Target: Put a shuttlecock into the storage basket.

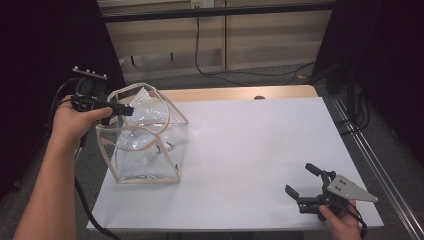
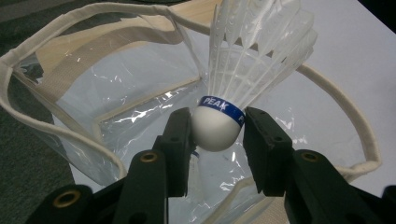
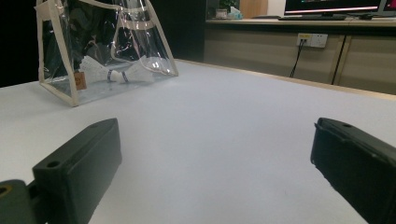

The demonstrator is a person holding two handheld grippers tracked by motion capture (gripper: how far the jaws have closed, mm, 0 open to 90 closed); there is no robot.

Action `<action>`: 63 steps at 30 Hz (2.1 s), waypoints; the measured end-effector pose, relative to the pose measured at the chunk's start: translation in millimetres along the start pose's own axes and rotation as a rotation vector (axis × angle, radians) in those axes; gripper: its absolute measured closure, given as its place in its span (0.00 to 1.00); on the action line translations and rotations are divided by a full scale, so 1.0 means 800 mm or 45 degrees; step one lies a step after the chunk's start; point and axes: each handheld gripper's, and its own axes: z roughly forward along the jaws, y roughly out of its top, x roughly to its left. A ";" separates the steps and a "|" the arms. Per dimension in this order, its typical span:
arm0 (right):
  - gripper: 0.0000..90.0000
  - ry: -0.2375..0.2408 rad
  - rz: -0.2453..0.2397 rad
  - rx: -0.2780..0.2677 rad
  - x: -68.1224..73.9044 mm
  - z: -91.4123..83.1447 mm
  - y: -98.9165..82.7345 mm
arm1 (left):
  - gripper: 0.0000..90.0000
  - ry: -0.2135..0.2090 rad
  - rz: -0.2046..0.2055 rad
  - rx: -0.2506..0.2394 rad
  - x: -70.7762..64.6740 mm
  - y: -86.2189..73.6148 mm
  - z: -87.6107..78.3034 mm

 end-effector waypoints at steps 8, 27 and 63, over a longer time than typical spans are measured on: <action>0.02 0.000 0.000 0.001 0.000 0.000 0.000 | 0.70 -0.004 -0.002 0.018 0.000 -0.005 0.013; 0.02 0.001 -0.009 0.002 0.000 0.000 0.000 | 0.64 -0.050 -0.010 0.048 0.001 -0.013 0.030; 0.02 -0.008 0.000 0.004 0.000 -0.002 0.000 | 0.25 -0.379 0.166 -0.050 -0.056 -0.018 0.012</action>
